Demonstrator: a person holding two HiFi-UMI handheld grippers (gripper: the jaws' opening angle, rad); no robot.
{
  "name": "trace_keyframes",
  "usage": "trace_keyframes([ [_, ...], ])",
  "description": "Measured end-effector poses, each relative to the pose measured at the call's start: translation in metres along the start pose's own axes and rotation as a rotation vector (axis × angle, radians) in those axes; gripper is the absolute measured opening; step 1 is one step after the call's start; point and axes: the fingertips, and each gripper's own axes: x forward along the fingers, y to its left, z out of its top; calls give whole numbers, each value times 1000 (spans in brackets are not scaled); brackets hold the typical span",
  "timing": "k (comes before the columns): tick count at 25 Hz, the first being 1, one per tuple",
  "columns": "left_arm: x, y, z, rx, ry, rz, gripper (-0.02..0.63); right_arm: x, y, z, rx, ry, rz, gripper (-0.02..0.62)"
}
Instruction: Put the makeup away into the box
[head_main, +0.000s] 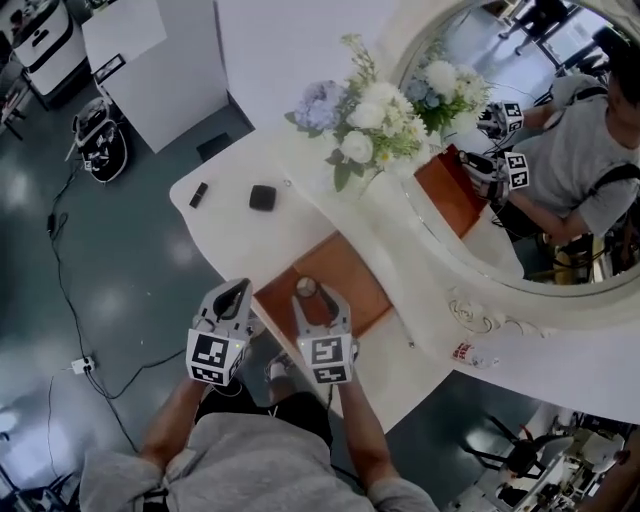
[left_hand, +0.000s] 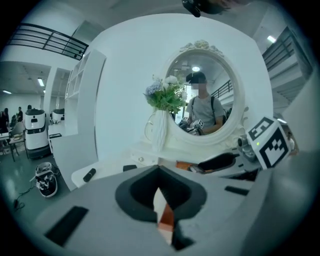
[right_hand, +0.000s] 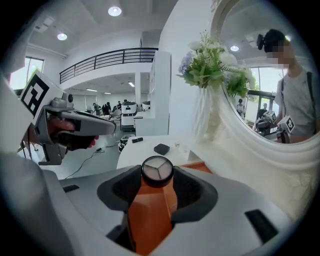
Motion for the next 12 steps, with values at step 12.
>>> trace_keyframes([
  [12, -15, 26, -43, -53, 60, 27, 0, 47, 39, -51, 50, 128, 43, 210],
])
